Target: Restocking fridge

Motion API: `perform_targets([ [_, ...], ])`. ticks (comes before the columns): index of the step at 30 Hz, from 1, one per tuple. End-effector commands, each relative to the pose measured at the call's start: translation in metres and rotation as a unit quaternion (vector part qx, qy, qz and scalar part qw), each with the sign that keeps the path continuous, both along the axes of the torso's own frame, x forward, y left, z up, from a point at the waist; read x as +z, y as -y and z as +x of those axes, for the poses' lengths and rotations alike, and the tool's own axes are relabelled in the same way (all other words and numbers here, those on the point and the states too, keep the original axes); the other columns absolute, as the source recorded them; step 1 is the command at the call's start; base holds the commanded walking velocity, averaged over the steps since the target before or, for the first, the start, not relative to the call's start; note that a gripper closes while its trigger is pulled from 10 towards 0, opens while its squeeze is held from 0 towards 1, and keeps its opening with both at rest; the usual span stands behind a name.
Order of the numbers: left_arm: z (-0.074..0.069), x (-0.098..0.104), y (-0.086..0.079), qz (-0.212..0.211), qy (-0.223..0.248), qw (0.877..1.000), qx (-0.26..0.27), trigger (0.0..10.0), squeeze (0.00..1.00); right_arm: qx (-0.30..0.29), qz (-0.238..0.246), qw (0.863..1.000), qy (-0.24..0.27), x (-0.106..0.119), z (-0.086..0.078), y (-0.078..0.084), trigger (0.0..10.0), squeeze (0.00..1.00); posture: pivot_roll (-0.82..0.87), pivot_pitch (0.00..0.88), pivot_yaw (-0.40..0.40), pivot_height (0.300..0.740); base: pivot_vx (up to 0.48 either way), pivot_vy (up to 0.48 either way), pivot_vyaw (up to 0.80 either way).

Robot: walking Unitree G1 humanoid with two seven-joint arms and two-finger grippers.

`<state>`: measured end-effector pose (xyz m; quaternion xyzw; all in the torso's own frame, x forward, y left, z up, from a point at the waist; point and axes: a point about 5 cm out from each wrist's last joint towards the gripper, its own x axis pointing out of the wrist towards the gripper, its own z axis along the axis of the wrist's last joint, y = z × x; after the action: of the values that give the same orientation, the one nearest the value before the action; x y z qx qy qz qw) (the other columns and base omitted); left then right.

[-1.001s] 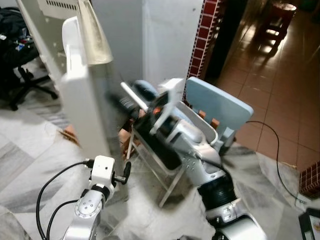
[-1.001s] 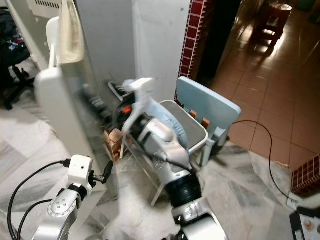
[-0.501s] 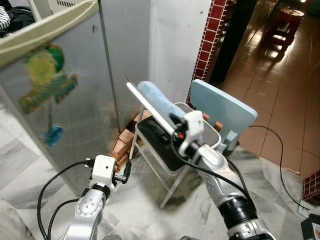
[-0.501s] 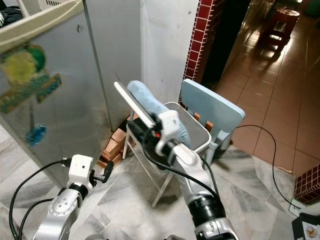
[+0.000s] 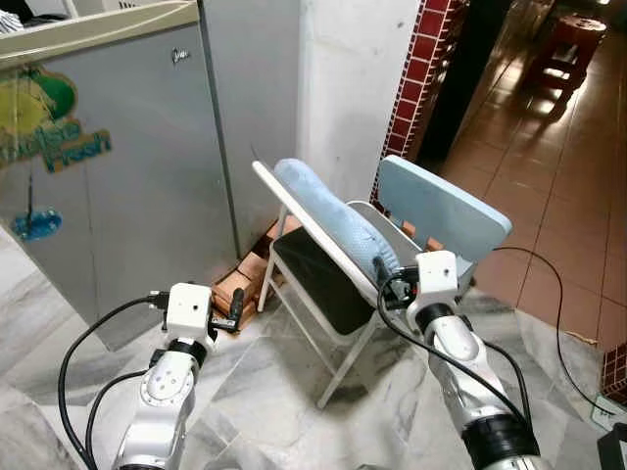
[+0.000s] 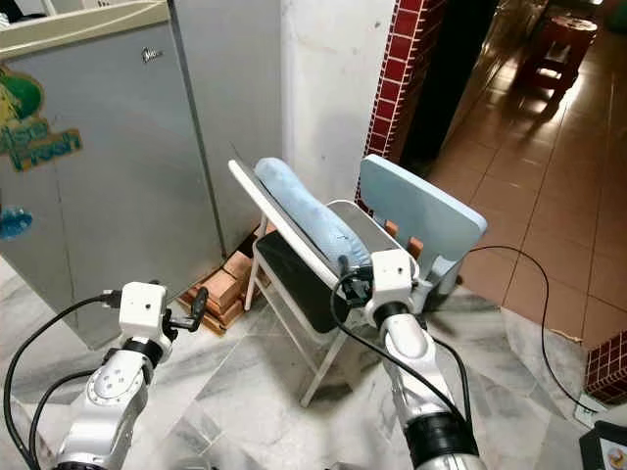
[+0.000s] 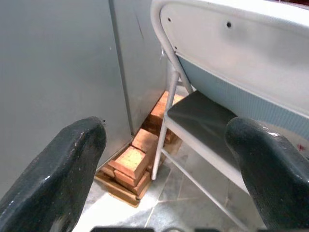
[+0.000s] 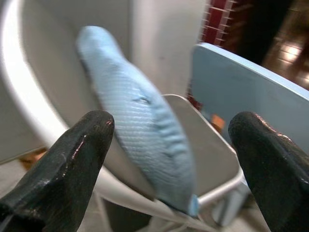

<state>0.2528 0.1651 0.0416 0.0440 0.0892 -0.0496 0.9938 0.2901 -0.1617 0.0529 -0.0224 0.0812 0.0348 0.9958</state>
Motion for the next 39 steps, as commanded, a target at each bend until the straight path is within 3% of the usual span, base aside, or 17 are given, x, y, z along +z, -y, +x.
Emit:
perform_targets([
  [1,0.003,0.004,-0.001,0.007,0.013,1.000,0.006,10.0,0.00,-0.023,0.001,1.000,0.010,0.002,0.001,0.005,10.0,0.00,0.04,0.000,-0.024,0.740,0.000,0.480,0.00],
  [6,0.005,0.005,-0.003,0.007,0.019,1.000,0.014,10.0,0.00,-0.054,-0.028,0.997,0.040,0.009,0.003,0.013,10.0,0.00,0.04,0.000,-0.029,0.740,0.000,0.480,0.00],
  [8,0.007,0.007,-0.004,0.012,0.027,0.999,0.018,10.0,0.00,-0.030,-0.007,0.998,0.049,0.011,0.006,0.010,10.0,0.00,0.04,0.000,-0.028,0.740,0.000,0.480,0.00],
  [13,0.012,0.011,-0.006,0.015,0.040,0.999,0.021,10.0,0.00,-0.056,0.025,0.997,0.055,0.019,0.011,0.012,10.0,0.00,0.04,0.000,-0.026,0.740,0.000,0.480,0.00],
  [21,0.011,0.011,-0.008,0.017,0.045,0.999,0.023,10.0,0.00,-0.047,0.033,0.994,0.089,0.026,0.005,0.009,10.0,0.00,0.04,0.000,-0.022,0.740,0.000,0.480,0.00],
  [32,0.006,0.006,-0.009,0.014,0.037,0.999,0.023,10.0,0.00,-0.062,0.045,0.995,0.064,0.014,-0.007,0.015,10.0,0.00,0.02,0.000,-0.023,0.740,0.000,0.480,0.00],
  [39,0.007,0.006,-0.008,0.010,0.036,0.999,0.024,10.0,0.00,-0.071,0.043,0.995,0.060,0.014,-0.006,0.019,10.0,0.00,0.03,0.000,-0.021,0.740,0.000,0.480,0.00],
])
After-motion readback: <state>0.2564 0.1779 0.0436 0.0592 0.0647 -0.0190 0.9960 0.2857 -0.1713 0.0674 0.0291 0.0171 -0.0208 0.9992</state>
